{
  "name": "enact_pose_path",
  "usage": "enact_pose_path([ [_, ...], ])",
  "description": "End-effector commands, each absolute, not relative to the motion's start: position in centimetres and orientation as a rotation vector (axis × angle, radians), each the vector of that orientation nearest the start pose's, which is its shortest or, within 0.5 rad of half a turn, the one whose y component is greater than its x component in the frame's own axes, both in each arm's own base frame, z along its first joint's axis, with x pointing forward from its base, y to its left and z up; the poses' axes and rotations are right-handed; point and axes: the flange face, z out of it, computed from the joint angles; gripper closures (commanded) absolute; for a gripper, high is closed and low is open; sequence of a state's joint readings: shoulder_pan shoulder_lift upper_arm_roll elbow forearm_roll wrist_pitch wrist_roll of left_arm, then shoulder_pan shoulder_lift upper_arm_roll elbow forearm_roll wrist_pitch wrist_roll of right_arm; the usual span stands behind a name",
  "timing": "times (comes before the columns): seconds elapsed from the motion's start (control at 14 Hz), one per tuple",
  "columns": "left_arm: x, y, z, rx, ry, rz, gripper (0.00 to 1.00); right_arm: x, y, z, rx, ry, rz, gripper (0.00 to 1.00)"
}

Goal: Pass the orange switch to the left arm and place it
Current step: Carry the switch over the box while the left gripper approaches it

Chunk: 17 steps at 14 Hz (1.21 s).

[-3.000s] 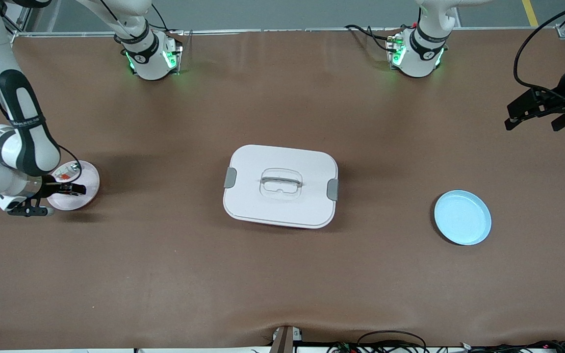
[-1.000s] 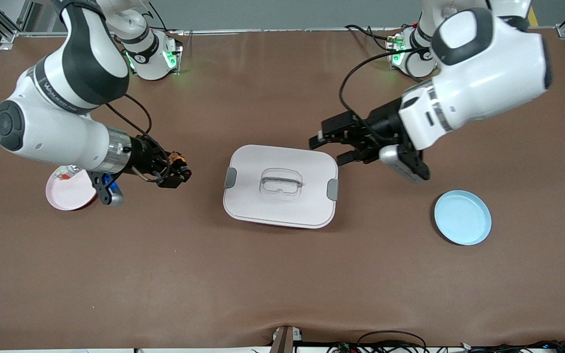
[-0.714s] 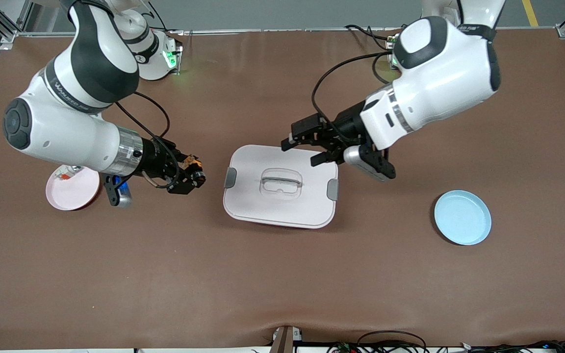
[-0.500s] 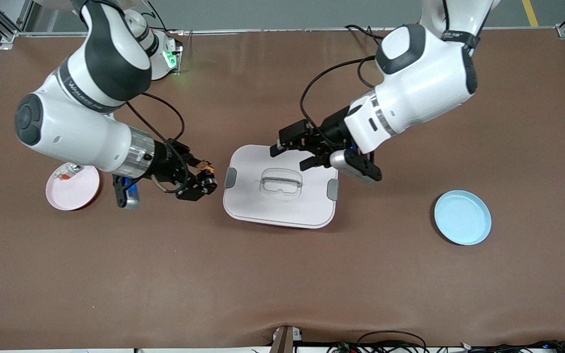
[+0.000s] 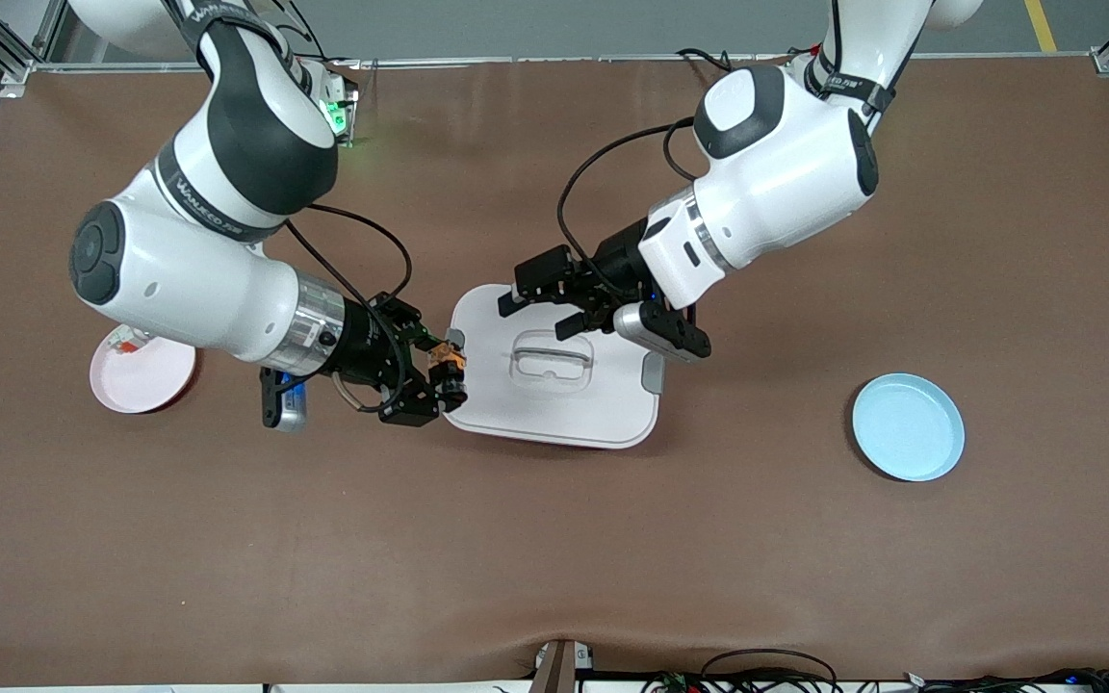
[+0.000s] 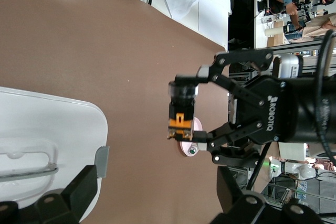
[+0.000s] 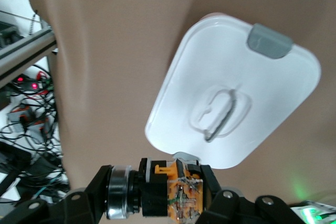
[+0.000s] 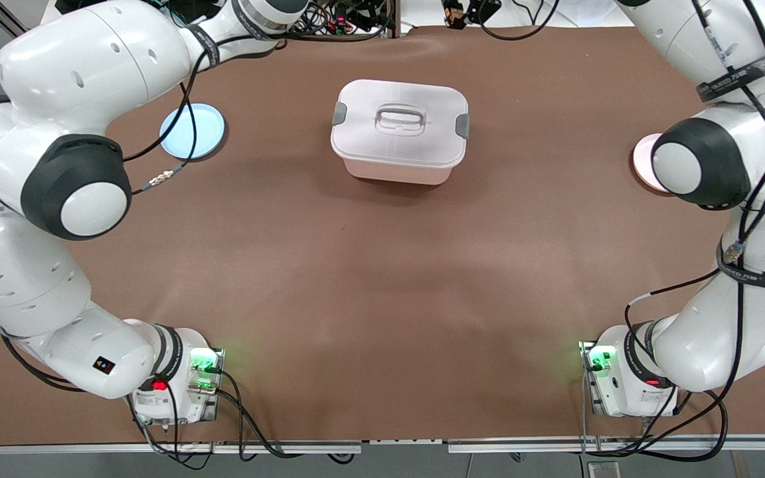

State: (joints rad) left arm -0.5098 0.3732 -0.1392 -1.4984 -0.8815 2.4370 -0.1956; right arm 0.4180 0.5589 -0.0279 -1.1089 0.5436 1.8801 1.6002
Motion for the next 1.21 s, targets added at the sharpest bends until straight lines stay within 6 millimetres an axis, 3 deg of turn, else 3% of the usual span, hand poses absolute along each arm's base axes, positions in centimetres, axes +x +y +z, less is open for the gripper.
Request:
enact_pose_path([
  [0.0,58.8,-42.4,52.1,2.177,0.130,0.227,0.00,67.1,33.9,53.3,-2.023,1.639,0.431,1.00],
  [0.5,61.0,-42.9,50.7,2.173,0.062,0.299,0.00,66.5,38.0,53.7,-1.940,1.655,0.413,1.00],
  [1.14,62.1,-41.6,49.7,2.187,-0.026,0.376,0.00,66.0,38.7,54.1,-1.934,1.652,0.424,1.00],
])
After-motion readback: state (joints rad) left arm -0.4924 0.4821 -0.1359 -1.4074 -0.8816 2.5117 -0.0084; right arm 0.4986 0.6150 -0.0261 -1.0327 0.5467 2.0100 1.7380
